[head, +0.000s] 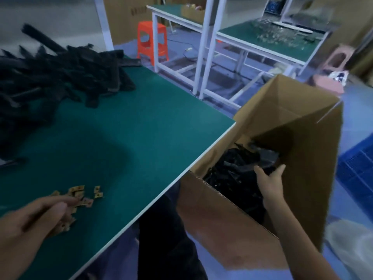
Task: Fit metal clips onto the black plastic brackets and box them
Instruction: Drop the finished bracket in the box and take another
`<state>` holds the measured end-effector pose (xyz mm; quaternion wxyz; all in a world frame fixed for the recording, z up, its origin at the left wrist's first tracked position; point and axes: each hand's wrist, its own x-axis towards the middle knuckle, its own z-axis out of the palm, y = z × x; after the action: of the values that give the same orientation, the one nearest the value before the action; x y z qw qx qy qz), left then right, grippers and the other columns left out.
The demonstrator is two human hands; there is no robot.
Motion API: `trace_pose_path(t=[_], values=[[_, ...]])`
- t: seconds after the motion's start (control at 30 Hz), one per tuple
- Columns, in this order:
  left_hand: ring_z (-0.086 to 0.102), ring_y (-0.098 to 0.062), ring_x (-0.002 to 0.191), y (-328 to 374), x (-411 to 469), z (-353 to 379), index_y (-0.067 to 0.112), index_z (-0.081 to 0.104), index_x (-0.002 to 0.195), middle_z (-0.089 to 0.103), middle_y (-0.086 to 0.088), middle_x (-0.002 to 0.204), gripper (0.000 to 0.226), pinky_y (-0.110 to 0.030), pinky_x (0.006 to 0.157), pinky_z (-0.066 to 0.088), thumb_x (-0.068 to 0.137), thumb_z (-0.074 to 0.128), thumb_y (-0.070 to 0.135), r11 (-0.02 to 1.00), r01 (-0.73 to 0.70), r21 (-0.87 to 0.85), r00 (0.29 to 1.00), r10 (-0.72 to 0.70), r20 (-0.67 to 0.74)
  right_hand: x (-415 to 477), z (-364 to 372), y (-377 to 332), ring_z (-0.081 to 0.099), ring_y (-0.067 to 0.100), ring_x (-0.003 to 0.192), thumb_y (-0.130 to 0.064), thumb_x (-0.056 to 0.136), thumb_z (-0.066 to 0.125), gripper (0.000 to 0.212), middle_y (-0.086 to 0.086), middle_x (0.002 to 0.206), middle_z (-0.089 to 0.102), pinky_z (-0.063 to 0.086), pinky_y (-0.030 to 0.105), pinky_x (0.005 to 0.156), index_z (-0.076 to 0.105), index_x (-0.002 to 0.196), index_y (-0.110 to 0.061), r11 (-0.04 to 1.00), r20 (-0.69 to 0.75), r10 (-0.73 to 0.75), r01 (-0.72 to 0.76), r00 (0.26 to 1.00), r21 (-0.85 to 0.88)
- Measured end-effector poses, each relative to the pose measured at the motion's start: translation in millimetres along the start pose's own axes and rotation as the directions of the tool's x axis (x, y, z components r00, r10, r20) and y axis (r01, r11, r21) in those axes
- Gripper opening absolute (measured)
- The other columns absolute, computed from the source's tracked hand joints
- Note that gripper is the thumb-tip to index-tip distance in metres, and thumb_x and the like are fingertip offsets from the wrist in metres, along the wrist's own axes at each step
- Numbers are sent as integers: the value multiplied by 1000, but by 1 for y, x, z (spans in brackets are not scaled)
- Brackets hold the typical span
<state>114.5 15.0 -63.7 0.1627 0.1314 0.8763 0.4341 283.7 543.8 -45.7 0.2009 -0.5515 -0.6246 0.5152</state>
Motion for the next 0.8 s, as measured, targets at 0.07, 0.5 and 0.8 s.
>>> trace_pose_path(t=[0.07,0.5,0.8], values=[[70,-10,81,26,-21,-9,45,64,128,74,13,98,48,-23,62,54,91,52,74,999,34,30,996,-31,-81,-4,15,9,41,34,141,-37,101,61,81,2,159,38,41,53,111,7,161,-34,992,9,-86,87,996,-86],[63,4,83,55,-104,-35,54,71,97,70,21,96,27,-17,72,49,76,55,60,939,174,-297,933,-253,-255,-244,292,-113,61,-6,93,-24,100,58,20,-16,106,69,45,10,83,70,116,-25,448,768,-639,834,46,323],[67,7,90,37,-133,-44,58,69,98,74,20,94,23,-11,71,48,81,54,54,930,194,-313,888,-302,-346,-291,409,-108,57,28,107,-28,104,55,22,7,111,64,48,40,91,63,117,-12,-90,809,-564,986,-165,138]])
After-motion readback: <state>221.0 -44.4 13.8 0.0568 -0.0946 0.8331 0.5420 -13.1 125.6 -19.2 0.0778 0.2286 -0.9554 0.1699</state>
